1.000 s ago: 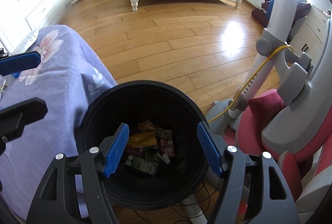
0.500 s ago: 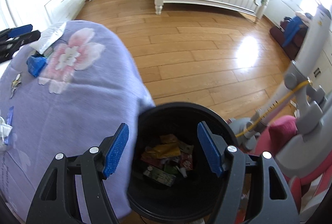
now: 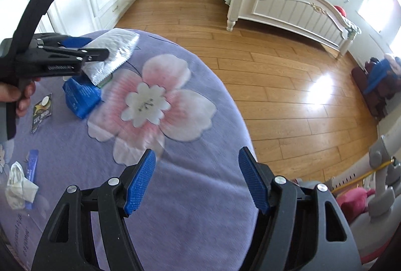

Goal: Collect trash
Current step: 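Grasp the white plastic bag with the left tool while the right tool grasps the blue packet, then carry the white plastic bag and blue packet to the black bin and release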

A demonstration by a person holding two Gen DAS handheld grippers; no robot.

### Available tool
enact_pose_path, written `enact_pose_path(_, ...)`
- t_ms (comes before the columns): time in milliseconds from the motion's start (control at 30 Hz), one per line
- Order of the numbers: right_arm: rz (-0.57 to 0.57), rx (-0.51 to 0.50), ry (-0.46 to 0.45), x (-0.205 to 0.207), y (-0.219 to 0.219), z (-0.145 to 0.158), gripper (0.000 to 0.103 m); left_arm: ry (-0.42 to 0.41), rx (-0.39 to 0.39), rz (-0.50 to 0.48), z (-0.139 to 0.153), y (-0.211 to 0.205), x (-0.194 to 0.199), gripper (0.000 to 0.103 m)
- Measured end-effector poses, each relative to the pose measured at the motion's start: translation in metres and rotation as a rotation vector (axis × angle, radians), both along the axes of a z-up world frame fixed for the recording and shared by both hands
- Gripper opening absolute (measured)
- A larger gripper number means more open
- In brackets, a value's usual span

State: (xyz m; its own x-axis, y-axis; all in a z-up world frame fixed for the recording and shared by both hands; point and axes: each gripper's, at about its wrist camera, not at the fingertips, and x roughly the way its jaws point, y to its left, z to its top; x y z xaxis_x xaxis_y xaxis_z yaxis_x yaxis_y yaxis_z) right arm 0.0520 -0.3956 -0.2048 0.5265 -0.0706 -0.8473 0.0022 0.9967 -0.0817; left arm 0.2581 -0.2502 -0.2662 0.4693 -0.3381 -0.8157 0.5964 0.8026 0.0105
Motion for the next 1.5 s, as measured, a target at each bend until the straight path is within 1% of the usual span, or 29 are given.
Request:
enact_pose_path(33,0.006,0.002,-0.001,0.002,0.003,0.001,0.068,-0.009,-0.006,0.000,0.001,0.001,-0.001,0.036)
enact_pose_path(67,0.018,0.009,-0.001,0.006,0.007,0.002,0.068,-0.008,-0.018,-0.003,0.003,0.002,0.000,0.027)
enact_pose_path(100,0.038,0.018,0.001,0.010,0.013,0.003,0.068,-0.006,-0.029,-0.005,0.005,0.005,0.000,0.022)
enact_pose_path(133,0.057,0.025,0.001,0.015,0.020,0.004,0.067,-0.009,-0.034,-0.009,0.007,0.006,-0.001,0.020)
enact_pose_path(167,0.072,0.026,0.000,0.019,0.026,0.005,0.067,-0.017,-0.035,-0.011,0.009,0.009,-0.003,0.015)
enact_pose_path(200,0.105,0.036,0.000,0.024,0.036,0.006,0.063,-0.021,-0.035,-0.013,0.011,0.012,-0.005,0.013)
enact_pose_path(300,0.189,0.077,0.012,0.039,0.062,0.005,0.060,-0.052,-0.019,-0.009,0.018,0.024,-0.020,0.012)
enact_pose_path(433,0.292,0.107,0.052,0.059,0.099,-0.004,0.060,-0.081,-0.034,0.015,0.034,0.047,-0.033,0.012)
enact_pose_path(533,0.337,0.120,0.070,0.071,0.117,-0.010,0.060,-0.098,-0.043,0.038,0.046,0.063,-0.038,0.012)
enact_pose_path(633,0.354,0.105,0.075,0.079,0.129,-0.016,0.060,-0.110,-0.037,0.051,0.053,0.074,-0.044,0.012)
enact_pose_path(667,0.356,0.096,0.074,0.080,0.130,-0.017,0.049,-0.113,-0.035,0.052,0.055,0.078,-0.045,0.012)
enact_pose_path(700,0.349,0.103,0.079,0.081,0.130,-0.017,0.035,-0.113,-0.035,0.054,0.055,0.080,-0.046,0.012)
enact_pose_path(733,0.345,0.116,0.079,0.080,0.129,-0.016,0.034,-0.114,-0.034,0.058,0.056,0.080,-0.045,0.012)
enact_pose_path(900,0.338,0.101,0.059,0.065,0.127,-0.012,0.017,-0.124,-0.032,0.060,0.054,0.082,-0.054,0.013)
enact_pose_path(967,0.332,0.103,0.054,0.055,0.124,-0.010,0.014,-0.123,-0.042,0.060,0.055,0.082,-0.059,0.013)
enact_pose_path(1233,0.290,0.096,0.040,0.020,0.104,0.000,0.014,-0.159,-0.028,0.032,0.059,0.070,-0.085,0.012)
enact_pose_path(1500,0.210,0.093,0.004,-0.022,0.068,0.019,0.014,-0.182,-0.031,-0.006,0.071,0.052,-0.117,0.012)
